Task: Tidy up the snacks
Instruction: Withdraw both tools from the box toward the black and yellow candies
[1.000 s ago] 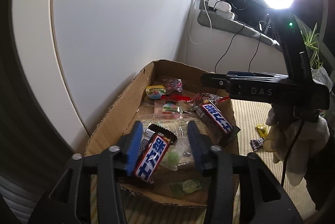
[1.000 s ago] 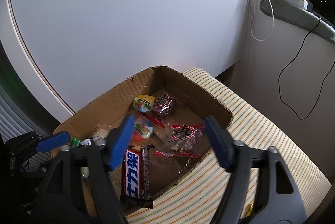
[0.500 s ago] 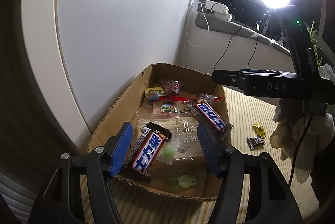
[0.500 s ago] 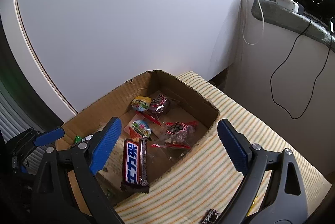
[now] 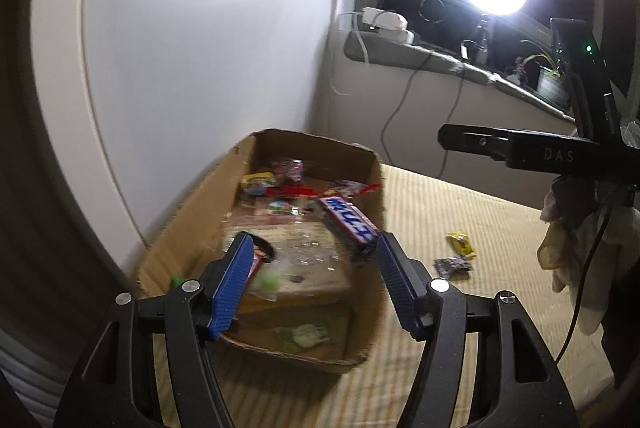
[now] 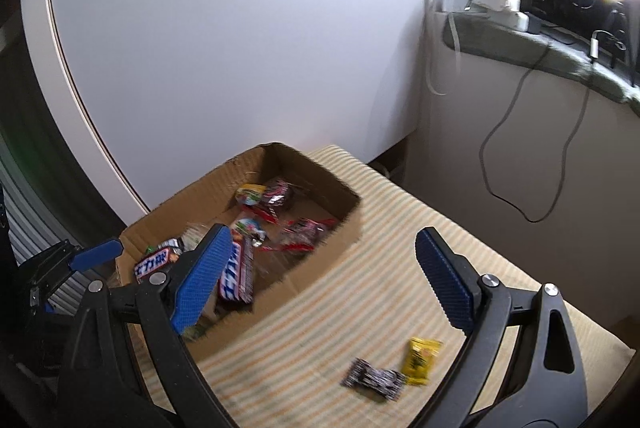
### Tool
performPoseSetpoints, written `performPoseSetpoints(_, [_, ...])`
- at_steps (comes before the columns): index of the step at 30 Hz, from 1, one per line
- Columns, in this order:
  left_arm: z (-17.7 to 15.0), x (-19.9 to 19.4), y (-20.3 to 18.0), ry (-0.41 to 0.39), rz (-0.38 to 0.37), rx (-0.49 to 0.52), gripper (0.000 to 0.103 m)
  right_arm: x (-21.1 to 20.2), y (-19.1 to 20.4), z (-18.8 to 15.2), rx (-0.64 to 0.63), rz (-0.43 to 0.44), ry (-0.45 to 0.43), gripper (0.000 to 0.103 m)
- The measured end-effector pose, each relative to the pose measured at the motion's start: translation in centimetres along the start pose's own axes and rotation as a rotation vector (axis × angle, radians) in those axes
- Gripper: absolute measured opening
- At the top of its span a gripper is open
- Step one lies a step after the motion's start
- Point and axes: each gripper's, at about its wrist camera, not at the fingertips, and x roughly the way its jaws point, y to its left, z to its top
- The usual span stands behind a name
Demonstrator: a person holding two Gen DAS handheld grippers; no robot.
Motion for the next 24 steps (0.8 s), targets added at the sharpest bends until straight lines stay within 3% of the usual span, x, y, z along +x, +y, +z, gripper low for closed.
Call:
performPoseSetpoints(6, [-0.8,0.0,-3.3,0.015,-0.07,0.041,0.064,-2.0,-3.2,-2.0,0.012,-0.034,0.015,0.095])
performPoseSetpoints(15, [-2.4,1.7,-8.7,0.097,-0.186,0.099,0.057,-0.8,-7.0,-6.3,0.023,-0.051,0.144,0.095])
performPoseSetpoints(20, [-3.4,4.0,-10.8,0.175,-0.236,0.101,0.052,1.5,-8.9,-8.1,0.115,0.018,0.234,0.08])
performPoseSetpoints(24, [-3.7,6.0,-11.6,0.226,-0.257,0.097,0.051,3.3,-9.8,-9.1,0.174,0.032,0.28,0.059])
